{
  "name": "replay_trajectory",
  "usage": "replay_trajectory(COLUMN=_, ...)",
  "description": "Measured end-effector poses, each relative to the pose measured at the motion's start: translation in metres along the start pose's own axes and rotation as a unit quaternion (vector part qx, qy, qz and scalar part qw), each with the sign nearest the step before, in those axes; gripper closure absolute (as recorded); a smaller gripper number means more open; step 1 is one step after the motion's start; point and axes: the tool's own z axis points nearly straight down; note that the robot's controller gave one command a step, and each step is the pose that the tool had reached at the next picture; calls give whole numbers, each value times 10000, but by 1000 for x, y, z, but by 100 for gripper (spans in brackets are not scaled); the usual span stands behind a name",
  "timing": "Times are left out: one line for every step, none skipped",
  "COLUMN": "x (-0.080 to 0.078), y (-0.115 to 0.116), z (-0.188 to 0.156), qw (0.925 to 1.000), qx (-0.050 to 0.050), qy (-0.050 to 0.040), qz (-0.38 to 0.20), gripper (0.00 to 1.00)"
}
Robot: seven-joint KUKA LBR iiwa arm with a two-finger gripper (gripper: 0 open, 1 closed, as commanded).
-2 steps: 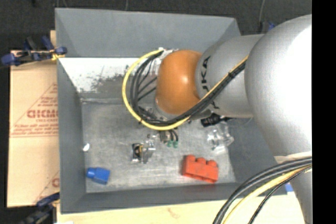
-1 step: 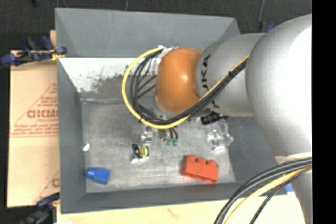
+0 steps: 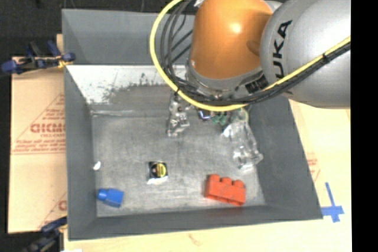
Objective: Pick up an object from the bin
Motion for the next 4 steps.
replay_trajectory(x=56, y=-69, z=153, qw=9999, qx=6, qy=99, qz=-98, gripper=100)
replay_trajectory(x=53, y=-68, z=149, qw=9999, qx=3, qy=53, qz=-107, gripper=0)
replay_trajectory(x=27, y=-22, z=197, qw=9981, qx=14, qy=40, qz=-616, gripper=0)
replay_trajectory(x=24, y=-21, z=193, qw=9982, qx=2, qy=-22, qz=-595, gripper=100)
